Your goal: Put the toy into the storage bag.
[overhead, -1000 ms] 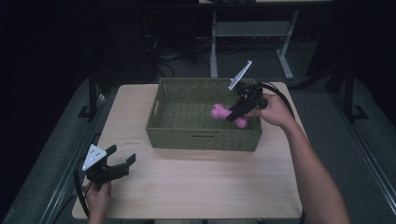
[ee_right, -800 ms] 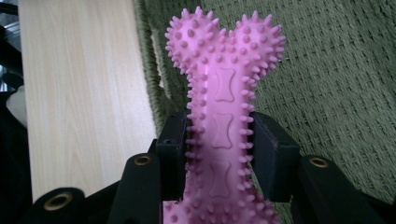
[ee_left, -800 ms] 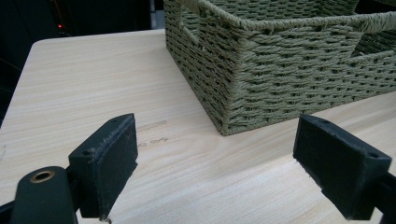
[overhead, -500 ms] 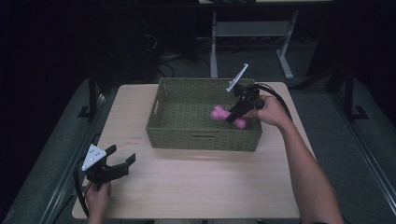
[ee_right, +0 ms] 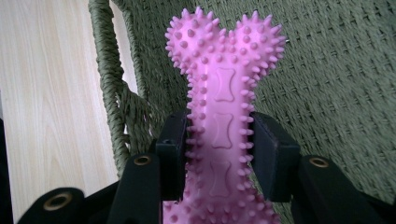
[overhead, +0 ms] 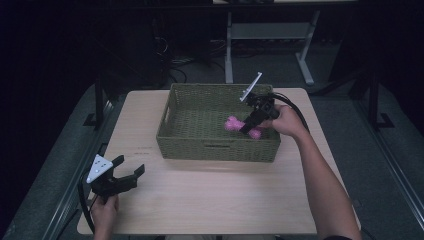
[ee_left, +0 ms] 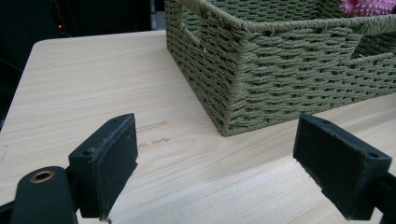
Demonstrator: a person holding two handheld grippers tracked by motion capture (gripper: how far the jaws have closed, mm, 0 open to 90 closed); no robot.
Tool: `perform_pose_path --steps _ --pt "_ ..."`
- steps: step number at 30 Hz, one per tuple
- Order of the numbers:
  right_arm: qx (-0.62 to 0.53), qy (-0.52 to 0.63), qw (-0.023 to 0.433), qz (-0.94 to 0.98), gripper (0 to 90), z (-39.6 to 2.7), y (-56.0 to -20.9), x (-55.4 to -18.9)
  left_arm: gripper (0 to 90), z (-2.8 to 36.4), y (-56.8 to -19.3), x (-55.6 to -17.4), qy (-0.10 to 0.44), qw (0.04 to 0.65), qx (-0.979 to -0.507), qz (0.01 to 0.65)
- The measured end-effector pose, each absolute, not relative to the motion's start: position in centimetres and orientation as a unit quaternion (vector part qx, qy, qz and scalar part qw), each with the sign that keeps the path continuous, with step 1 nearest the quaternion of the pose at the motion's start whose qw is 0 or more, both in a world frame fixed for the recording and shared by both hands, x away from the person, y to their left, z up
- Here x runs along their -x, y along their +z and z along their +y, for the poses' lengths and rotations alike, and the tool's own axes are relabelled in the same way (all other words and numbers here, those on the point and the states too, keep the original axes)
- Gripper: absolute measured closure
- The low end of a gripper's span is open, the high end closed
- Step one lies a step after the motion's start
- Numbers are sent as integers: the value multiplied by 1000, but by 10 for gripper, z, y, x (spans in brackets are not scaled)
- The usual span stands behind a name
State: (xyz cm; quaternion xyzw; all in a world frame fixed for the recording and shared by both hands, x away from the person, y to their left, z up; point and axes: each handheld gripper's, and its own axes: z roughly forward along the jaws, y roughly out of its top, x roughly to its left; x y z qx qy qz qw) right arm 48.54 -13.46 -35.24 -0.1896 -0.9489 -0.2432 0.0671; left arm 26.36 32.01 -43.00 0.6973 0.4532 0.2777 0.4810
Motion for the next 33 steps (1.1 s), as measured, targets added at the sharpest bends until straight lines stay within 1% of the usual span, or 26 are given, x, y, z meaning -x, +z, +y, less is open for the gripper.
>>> perform_pose_path --steps 4,21,33 --pt "201 -240 69 -947 578 -138 -361 -486 133 319 -430 -264 278 481 -698 453" --pt "197 -212 75 -954 578 -132 -371 -486 133 319 -430 -264 277 481 -698 452" --pt "212 -220 83 -949 574 -136 -382 -484 133 318 -430 -264 276 481 -699 451"
